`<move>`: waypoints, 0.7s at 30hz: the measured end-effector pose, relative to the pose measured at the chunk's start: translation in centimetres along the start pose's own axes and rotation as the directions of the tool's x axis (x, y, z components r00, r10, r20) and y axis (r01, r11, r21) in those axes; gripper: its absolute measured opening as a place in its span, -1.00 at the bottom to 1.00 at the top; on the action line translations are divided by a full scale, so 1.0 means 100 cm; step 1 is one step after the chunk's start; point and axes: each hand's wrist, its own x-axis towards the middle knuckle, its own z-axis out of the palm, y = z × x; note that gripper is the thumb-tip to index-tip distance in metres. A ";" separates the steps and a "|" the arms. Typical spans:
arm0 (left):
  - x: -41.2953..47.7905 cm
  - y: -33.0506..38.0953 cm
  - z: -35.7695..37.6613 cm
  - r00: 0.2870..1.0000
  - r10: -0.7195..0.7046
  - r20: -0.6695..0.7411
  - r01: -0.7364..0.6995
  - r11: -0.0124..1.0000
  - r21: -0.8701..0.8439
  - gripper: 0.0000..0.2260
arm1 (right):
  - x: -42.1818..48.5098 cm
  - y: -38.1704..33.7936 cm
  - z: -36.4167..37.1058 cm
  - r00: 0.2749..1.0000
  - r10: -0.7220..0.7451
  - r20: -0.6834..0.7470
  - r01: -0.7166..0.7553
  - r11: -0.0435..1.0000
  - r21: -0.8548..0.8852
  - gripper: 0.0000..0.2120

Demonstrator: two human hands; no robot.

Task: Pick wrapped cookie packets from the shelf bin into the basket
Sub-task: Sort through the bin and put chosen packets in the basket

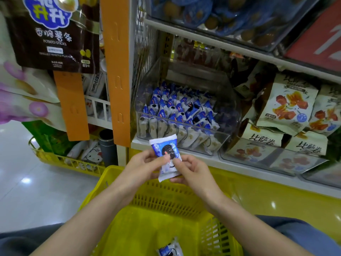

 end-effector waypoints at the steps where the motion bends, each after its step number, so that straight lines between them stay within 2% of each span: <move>1: -0.001 0.000 0.002 1.000 0.014 -0.019 -0.013 0.999 0.035 -0.81 | -0.001 0.000 0.001 0.999 -0.048 -0.014 0.047 0.996 -0.071 -0.98; 3: -0.002 0.000 0.002 0.997 0.036 -0.075 -0.031 0.998 0.057 -0.81 | -0.005 0.002 0.001 0.983 -0.185 -0.004 0.174 0.930 -0.324 -0.93; 5: -0.002 0.002 0.001 0.992 0.054 -0.110 -0.048 0.997 0.055 -0.81 | -0.007 0.001 -0.001 0.953 -0.295 0.073 0.289 0.802 -0.523 -0.92; 8: 0.000 0.008 -0.003 0.985 0.112 -0.132 -0.108 0.994 0.034 -0.81 | -0.003 -0.014 -0.008 0.906 -0.400 0.140 0.395 0.679 -0.619 -0.87; 11: 0.005 0.014 -0.006 0.976 0.148 -0.158 -0.146 0.989 0.021 -0.82 | 0.018 -0.045 -0.025 0.853 -0.518 0.067 0.431 0.626 -0.650 -0.83; 13: 0.010 0.017 -0.007 0.973 0.158 -0.165 -0.159 0.987 0.010 -0.83 | 0.043 -0.069 -0.040 0.814 -0.581 0.009 0.402 0.553 -0.730 -0.82; 14: 0.012 0.018 -0.008 0.973 0.160 -0.163 -0.160 0.987 0.013 -0.83 | 0.058 -0.080 -0.047 0.820 -0.573 -0.006 0.350 0.509 -0.786 -0.80; 16: 0.017 0.020 -0.007 0.972 0.170 -0.161 -0.170 0.985 0.015 -0.85 | 0.087 -0.096 -0.059 0.883 -0.466 -0.051 0.184 0.445 -0.876 -0.75; 19: 0.024 0.020 -0.006 0.975 0.167 -0.146 -0.169 0.986 -0.005 -0.89 | 0.121 -0.103 -0.072 0.968 -0.224 -0.113 -0.025 0.359 -0.933 -0.72; 21: 0.029 0.020 -0.005 0.980 0.157 -0.126 -0.162 0.986 -0.032 -0.91 | 0.138 -0.102 -0.076 0.980 -0.043 -0.194 -0.173 0.293 -0.940 -0.68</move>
